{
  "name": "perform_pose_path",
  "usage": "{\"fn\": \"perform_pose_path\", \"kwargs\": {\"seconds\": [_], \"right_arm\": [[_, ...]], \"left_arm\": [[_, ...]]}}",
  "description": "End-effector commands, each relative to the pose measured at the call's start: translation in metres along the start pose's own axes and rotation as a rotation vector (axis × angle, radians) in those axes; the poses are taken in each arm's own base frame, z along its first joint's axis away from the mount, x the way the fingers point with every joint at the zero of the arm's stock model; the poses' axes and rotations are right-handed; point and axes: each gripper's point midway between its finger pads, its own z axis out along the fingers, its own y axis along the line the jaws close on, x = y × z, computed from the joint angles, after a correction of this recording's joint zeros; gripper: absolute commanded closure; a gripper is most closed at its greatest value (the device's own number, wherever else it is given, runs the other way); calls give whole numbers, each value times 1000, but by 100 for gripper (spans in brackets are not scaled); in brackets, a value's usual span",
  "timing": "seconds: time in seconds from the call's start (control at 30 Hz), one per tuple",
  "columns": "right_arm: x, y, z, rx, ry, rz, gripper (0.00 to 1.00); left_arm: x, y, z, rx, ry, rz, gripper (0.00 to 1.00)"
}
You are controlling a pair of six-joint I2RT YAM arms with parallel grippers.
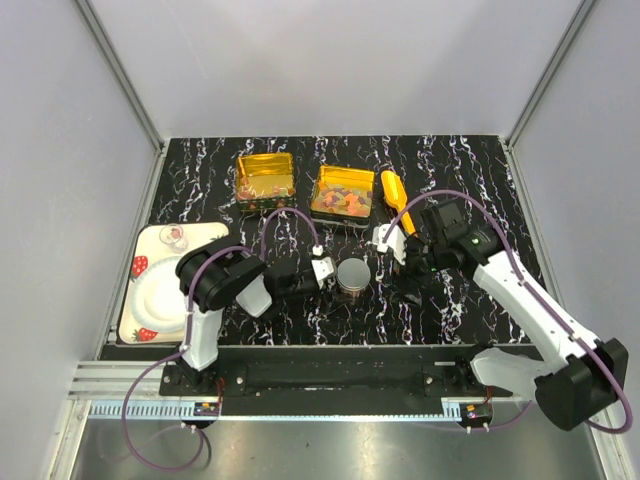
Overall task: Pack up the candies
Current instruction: Screw the bottle lid onto the packing bottle, then reset both arms
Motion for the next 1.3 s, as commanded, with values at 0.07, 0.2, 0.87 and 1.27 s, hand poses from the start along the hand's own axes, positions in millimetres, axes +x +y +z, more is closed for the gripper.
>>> {"fn": "perform_pose_path", "kwargs": {"seconds": [0.07, 0.2, 0.87, 1.27], "right_arm": [[-16, -13, -24, 136, -53, -24, 0], [-21, -17, -30, 184, -82, -46, 0], [-96, -88, -142, 793, -346, -24, 0], [-127, -127, -278, 1445, -657, 69, 0]], "left_arm": [[-53, -9, -13, 41, -144, 136, 1], [-55, -23, -32, 79, -112, 198, 1], [-160, 30, -100, 8, 171, 28, 1], [-331, 143, -218, -833, 7, 226, 1]]}}
